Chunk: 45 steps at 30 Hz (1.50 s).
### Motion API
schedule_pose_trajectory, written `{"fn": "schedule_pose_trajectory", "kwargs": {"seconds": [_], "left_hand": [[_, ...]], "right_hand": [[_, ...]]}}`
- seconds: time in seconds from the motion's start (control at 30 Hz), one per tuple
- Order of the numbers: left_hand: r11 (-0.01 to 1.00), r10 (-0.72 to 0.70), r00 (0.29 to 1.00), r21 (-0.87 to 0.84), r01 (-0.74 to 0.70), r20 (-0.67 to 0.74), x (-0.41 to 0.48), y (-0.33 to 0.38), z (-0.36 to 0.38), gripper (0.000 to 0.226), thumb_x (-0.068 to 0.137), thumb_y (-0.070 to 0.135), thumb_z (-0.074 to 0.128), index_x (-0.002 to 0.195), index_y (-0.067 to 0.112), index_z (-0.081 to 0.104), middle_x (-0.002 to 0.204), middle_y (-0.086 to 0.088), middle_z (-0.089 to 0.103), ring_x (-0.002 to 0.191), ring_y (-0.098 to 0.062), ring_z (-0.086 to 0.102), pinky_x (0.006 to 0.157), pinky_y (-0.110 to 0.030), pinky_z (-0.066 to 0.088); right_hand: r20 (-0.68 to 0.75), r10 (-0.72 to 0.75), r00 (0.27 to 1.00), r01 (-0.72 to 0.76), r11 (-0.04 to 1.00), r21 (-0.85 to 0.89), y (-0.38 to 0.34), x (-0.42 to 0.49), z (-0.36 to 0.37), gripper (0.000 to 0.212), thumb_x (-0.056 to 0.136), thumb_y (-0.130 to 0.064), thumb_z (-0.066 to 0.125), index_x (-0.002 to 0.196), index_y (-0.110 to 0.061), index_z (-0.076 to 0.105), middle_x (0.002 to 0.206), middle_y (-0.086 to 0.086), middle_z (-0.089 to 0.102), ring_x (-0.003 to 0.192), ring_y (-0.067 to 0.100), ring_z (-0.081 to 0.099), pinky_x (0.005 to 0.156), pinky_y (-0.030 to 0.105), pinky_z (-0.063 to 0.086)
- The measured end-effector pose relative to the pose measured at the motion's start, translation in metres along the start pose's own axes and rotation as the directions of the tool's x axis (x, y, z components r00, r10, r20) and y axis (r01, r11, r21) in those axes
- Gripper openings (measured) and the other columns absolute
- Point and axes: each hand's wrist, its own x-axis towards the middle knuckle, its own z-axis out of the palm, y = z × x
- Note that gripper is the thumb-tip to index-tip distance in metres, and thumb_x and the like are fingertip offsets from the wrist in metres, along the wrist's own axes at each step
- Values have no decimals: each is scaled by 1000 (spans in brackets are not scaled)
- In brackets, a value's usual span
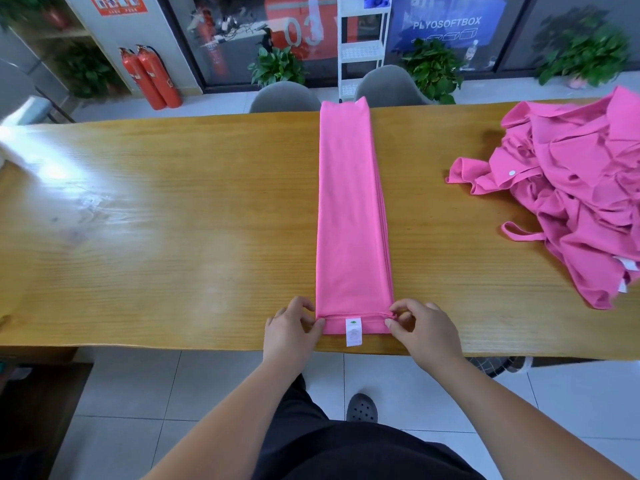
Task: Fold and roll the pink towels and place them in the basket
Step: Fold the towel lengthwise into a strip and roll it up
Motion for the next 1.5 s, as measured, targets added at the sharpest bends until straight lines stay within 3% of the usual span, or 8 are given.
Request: {"fn": "schedule_pose_trajectory", "kwargs": {"seconds": [0.13,0.3,0.53,0.67,0.9,1.07,1.27,1.5], "left_hand": [[981,87,987,186,-61,-136,-4,0,3,25,89,42,78,107,37,61,107,15,53,102,-13,48,89,-35,43],[746,579,813,442,-498,-61,2,-10,9,23,83,9,83,98,26,79,109,11,67,102,-25,56,78,-39,47],[613,689,723,498,-613,42,-12,-36,-1,36,95,18,70,131,26,73,138,15,66,115,-22,58,87,-37,48],[634,656,749,474,-611,87,-17,-39,-8,45,103,44,60,145,27,62,146,19,61,119,-20,57,96,-36,45],[693,600,799,480,-538,28,-5,-22,-4,51,101,41,61,150,25,55,92,13,73,98,-21,59,83,-37,46],[962,226,973,165,-216,-46,3,-7,-6,40,105,49,56,143,37,56,101,24,68,99,-9,52,96,-36,45],[992,-99,995,-79,100,10,23,13,-6,32,96,53,67,119,42,46,87,20,69,97,-8,62,93,-47,54],[957,83,990,285,-47,-117,29,24,-4,28,94,42,73,108,33,51,106,18,55,102,-16,47,84,-39,45]], "right_hand": [[-50,-112,992,104,985,-141,6,6,4,28,89,-42,80,113,-42,66,103,-23,53,102,8,49,73,29,51],[-52,-594,803,503,722,-476,20,3,16,33,82,-8,88,111,-21,79,119,-7,68,94,23,54,71,37,44],[30,-649,760,559,629,-541,44,-15,17,43,101,-20,60,144,-20,64,145,-10,61,101,24,57,77,38,45],[31,-623,781,552,668,-499,44,-10,16,41,106,-38,56,143,-22,65,144,-13,62,99,20,56,79,37,45],[-52,-614,787,517,705,-486,36,0,18,34,105,-29,59,138,-23,69,109,-12,74,83,18,50,69,34,42],[-135,-364,922,319,909,-268,12,10,13,31,108,-29,59,138,-24,66,87,-13,66,80,16,52,61,34,47],[-66,-43,997,32,988,-153,-10,30,2,24,103,-49,58,124,-39,63,89,-20,62,87,7,58,66,35,54],[-195,-312,930,169,831,-530,-5,38,12,17,91,-38,76,97,-23,69,86,-4,58,81,21,50,58,32,35]]}}
